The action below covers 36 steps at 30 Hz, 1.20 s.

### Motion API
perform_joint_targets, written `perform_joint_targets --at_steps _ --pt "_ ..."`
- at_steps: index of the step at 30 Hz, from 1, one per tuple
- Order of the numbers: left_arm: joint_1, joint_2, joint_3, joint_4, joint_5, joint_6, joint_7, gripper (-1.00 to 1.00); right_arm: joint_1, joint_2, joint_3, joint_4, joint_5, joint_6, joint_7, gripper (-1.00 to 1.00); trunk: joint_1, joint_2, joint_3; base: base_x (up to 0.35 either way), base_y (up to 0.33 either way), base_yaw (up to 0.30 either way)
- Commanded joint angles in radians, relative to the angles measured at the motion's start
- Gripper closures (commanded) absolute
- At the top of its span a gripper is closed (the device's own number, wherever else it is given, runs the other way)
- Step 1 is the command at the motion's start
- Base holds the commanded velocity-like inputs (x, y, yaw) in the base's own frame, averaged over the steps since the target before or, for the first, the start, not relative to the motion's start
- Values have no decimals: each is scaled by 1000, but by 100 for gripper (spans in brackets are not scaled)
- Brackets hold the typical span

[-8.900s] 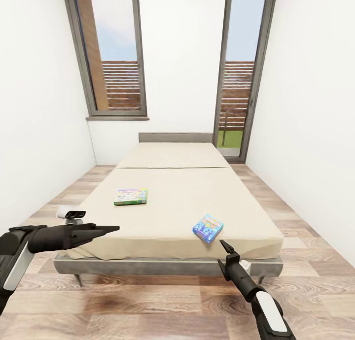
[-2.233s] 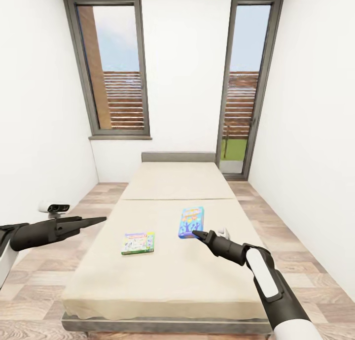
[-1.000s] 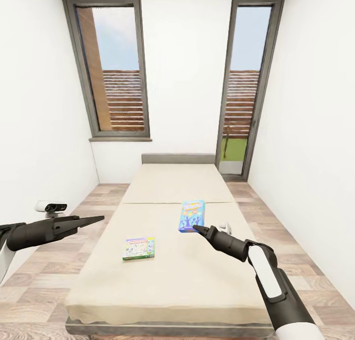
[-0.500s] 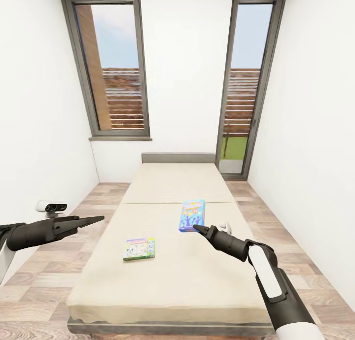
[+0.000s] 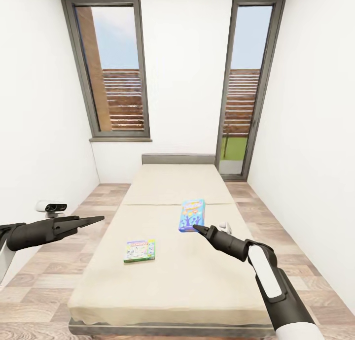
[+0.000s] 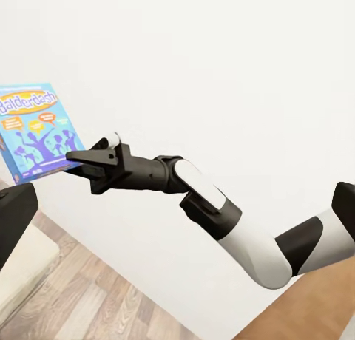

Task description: Put all the toys in the child's room - the three board games (two on the bed and one on the table), the two jigsaw puzzles on the table, and the tennis ball on the table - inside the toy box on the table in the child's room.

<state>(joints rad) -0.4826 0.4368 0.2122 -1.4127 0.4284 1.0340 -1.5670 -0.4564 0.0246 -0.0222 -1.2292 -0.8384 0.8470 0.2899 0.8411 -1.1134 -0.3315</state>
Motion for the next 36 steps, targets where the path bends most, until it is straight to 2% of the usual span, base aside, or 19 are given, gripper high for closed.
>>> perform_joint_targets --at_steps 1,4,9,36 --pt "-1 0 0 0 0 11 -4 -100 -1 2 -2 1 4 0 5 100 -4 6 2 0 0 0" --pt "-1 0 0 0 0 11 -4 -100 -1 1 4 2 4 -41 5 100 -15 27 11 0 0 0" --pt "-1 0 0 0 0 11 -4 -100 -1 0 3 3 4 -55 6 100 -35 62 27 0 0 0" --pt "-1 -1 -1 0 -2 9 -4 -100 -1 0 1 1 4 -57 6 100 -138 251 112 0 0 0"
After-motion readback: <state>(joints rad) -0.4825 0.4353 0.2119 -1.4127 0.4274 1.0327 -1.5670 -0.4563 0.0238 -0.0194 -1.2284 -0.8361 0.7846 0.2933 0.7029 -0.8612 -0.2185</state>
